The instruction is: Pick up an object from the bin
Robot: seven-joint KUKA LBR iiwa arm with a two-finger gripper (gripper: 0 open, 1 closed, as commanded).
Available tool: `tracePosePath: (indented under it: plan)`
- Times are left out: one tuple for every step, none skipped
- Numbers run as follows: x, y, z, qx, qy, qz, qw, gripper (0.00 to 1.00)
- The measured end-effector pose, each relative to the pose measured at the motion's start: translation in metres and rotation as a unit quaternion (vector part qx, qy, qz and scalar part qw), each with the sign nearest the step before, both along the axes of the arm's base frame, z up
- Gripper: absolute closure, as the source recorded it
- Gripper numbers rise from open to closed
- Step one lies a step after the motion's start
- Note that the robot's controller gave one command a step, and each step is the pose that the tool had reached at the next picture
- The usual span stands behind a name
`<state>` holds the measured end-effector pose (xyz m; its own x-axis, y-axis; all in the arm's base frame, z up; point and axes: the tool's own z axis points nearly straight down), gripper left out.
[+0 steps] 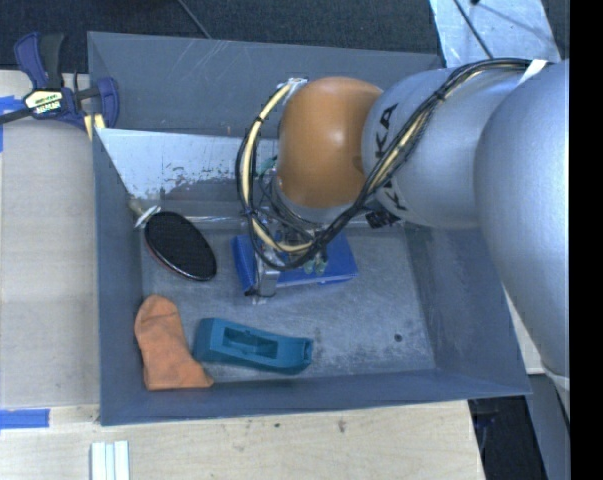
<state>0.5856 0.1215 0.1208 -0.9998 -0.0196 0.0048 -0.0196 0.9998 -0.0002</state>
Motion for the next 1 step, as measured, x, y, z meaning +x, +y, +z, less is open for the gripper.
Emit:
tracePosePath:
  plan:
    - [0.0006, 0.0001, 0.0232, 0.000, -0.0017, 0.000, 1.0000, 1.00]
